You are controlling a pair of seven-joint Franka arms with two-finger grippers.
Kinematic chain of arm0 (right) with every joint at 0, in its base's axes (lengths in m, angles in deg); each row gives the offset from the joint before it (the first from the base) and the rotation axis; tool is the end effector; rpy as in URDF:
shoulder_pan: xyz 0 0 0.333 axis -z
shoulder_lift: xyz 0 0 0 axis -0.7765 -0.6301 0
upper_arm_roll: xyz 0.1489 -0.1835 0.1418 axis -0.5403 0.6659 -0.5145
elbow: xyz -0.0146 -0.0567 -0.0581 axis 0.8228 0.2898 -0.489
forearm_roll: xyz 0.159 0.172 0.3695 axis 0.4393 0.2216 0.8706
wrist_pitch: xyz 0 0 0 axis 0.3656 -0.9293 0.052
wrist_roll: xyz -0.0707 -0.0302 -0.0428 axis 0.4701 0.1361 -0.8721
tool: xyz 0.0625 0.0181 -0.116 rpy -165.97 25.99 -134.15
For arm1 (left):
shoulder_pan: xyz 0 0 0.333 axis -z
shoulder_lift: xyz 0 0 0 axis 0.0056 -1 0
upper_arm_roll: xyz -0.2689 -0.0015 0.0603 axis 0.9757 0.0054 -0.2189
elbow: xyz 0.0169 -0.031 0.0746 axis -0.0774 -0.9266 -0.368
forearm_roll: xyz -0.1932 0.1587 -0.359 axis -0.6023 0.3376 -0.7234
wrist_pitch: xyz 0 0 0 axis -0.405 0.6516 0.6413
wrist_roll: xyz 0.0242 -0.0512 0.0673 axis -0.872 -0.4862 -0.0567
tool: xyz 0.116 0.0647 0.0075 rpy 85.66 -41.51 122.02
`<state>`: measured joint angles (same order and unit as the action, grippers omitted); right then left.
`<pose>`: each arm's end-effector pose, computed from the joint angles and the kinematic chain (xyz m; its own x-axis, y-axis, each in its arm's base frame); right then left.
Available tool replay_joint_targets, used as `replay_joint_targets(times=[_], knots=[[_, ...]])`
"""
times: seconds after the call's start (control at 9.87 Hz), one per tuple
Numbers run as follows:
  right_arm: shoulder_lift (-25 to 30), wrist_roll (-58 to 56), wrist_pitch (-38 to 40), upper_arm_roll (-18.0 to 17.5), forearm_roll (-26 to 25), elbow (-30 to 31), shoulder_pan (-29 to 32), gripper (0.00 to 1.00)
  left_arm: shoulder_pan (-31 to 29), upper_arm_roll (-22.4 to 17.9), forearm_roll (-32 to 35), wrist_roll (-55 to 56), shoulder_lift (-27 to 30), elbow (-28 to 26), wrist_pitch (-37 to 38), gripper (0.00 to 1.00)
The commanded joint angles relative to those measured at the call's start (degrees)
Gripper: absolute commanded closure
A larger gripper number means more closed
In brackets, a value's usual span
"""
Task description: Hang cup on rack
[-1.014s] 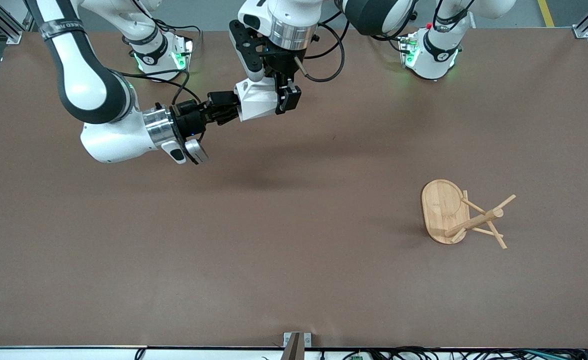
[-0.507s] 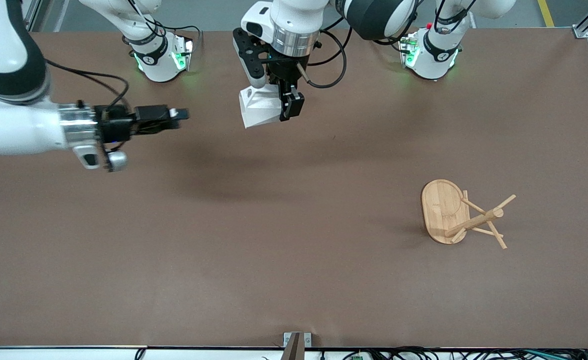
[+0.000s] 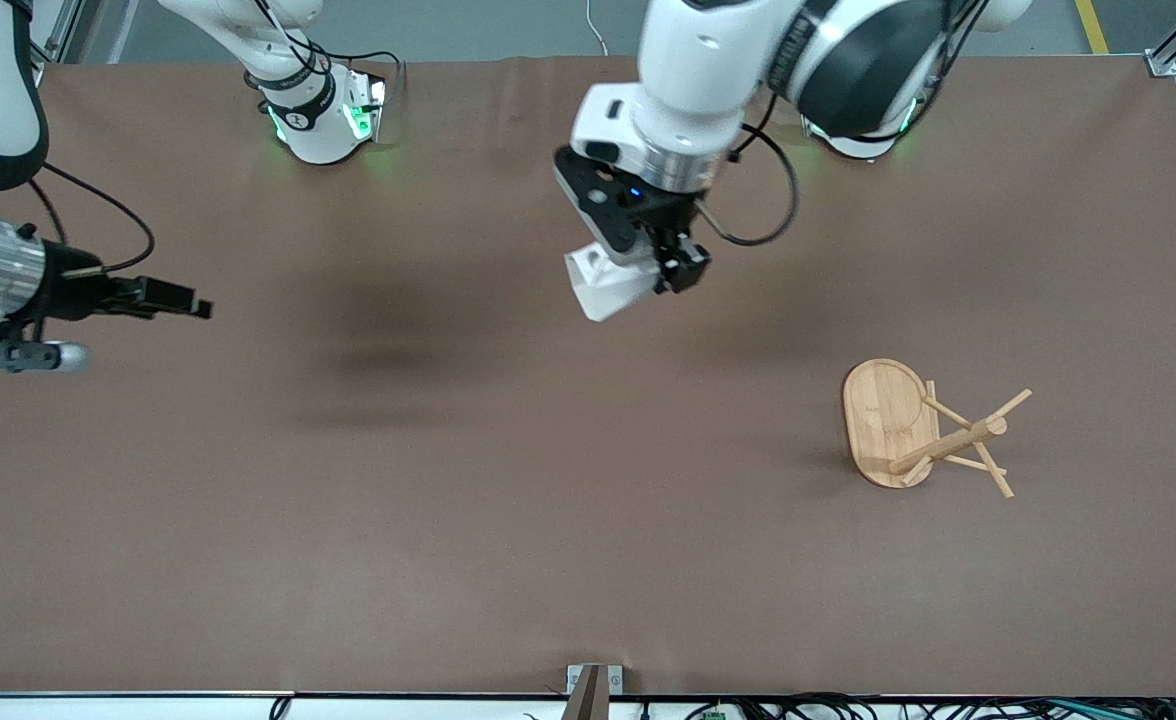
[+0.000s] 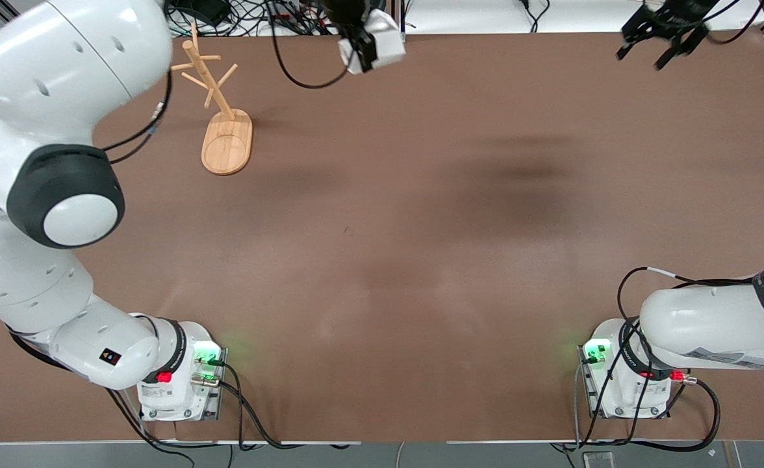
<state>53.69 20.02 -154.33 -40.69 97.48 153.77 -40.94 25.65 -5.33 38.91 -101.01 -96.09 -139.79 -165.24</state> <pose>0.6190 -0.0288 0.4541 0.9918 -0.0784 -0.1010 -0.0925 -0.9853 -0.1435 0.5389 -0.4444 0.5044 0.5856 -0.8032 0.1092 -0.8092 -0.5872 0.0199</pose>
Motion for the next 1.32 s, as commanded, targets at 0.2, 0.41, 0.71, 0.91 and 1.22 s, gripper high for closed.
replay_joint_targets(times=[0.2,0.41,0.71,0.91,1.22], knots=[[0.9,2.2,1.1,4.7,-9.3,-8.3,-1.7,0.0,-6.4,0.3,-2.4,14.5,0.8,-0.8,2.4,1.0],[6.6,2.8,5.3,5.0,-9.4,-7.9,-1.6,0.0,-10.8,0.3,-6.5,20.1,0.8,-0.8,2.4,1.0],[10.3,7.5,10.2,5.7,-8.3,-7.4,-1.6,0.0,-12.6,0.2,-6.3,32.1,2.4,-0.8,3.7,1.0],[9.6,8.2,10.3,5.7,-7.0,-11.3,-0.3,0.0,-16.1,0.7,-6.5,32.3,2.6,-1.4,7.3,1.0],[9.6,7.9,13.9,5.6,-7.7,-11.2,-0.8,0.0,-17.7,-1.4,-6.9,25.9,8.2,-11.9,6.5,1.0]])
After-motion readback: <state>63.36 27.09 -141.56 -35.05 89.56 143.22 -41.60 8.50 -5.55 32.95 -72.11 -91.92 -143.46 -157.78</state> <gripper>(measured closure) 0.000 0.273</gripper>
